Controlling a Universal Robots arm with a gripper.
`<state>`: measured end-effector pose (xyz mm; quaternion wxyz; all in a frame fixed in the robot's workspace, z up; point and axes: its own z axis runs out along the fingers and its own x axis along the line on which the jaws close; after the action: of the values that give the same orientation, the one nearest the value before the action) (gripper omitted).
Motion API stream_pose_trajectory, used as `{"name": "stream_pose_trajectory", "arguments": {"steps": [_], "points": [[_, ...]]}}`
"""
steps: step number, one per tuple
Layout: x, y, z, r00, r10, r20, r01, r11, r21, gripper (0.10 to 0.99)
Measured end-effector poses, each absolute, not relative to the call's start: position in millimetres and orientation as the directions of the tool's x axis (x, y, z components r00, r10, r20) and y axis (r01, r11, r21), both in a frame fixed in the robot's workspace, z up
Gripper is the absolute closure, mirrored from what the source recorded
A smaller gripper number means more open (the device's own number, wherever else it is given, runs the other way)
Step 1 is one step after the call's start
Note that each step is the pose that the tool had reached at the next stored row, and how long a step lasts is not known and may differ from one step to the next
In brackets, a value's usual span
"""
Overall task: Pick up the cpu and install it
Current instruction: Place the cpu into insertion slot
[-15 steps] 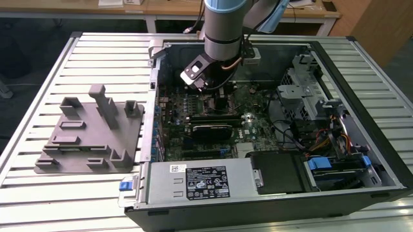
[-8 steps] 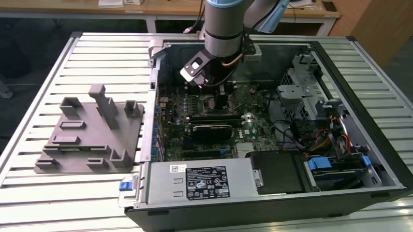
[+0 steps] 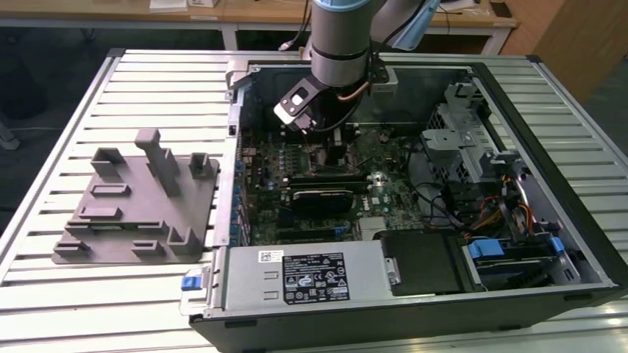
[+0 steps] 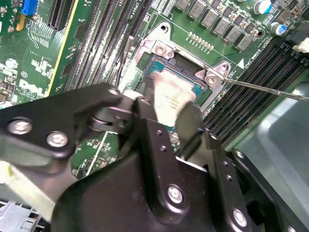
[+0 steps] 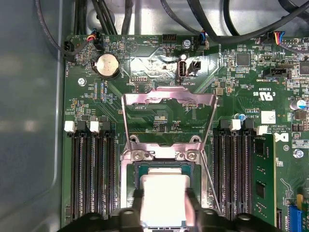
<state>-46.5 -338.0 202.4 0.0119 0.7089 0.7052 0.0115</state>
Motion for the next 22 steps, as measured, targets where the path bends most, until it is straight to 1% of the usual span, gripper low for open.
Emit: {"name": "stream_pose_trajectory", "arguments": {"steps": [1, 3, 4, 6, 7, 9, 10, 11, 22], "points": [[-46.5, -338.0, 202.4, 0.005, 1.0, 0.0, 0.999, -0.005, 0.033, 0.608], [-46.5, -338.0, 202.4, 0.005, 1.0, 0.0, 0.999, -0.005, 0.033, 0.725], [-46.5, -338.0, 202.4, 0.005, 1.0, 0.0, 0.999, -0.005, 0.033, 0.725], [-46.5, -338.0, 202.4, 0.005, 1.0, 0.0, 0.999, -0.005, 0.033, 0.843], [-46.5, -338.0, 202.4, 0.005, 1.0, 0.0, 0.999, -0.005, 0.033, 0.843], [-46.5, -338.0, 202.4, 0.005, 1.0, 0.0, 0.999, -0.005, 0.033, 0.957], [-46.5, -338.0, 202.4, 0.005, 1.0, 0.0, 0.999, -0.005, 0.033, 0.957], [-46.5, -338.0, 202.4, 0.005, 1.0, 0.0, 0.999, -0.005, 0.033, 0.98], [-42.4, -338.1, 202.9, 0.005, 1.0, -0.001, 0.999, -0.005, 0.033, 0.98]]}}
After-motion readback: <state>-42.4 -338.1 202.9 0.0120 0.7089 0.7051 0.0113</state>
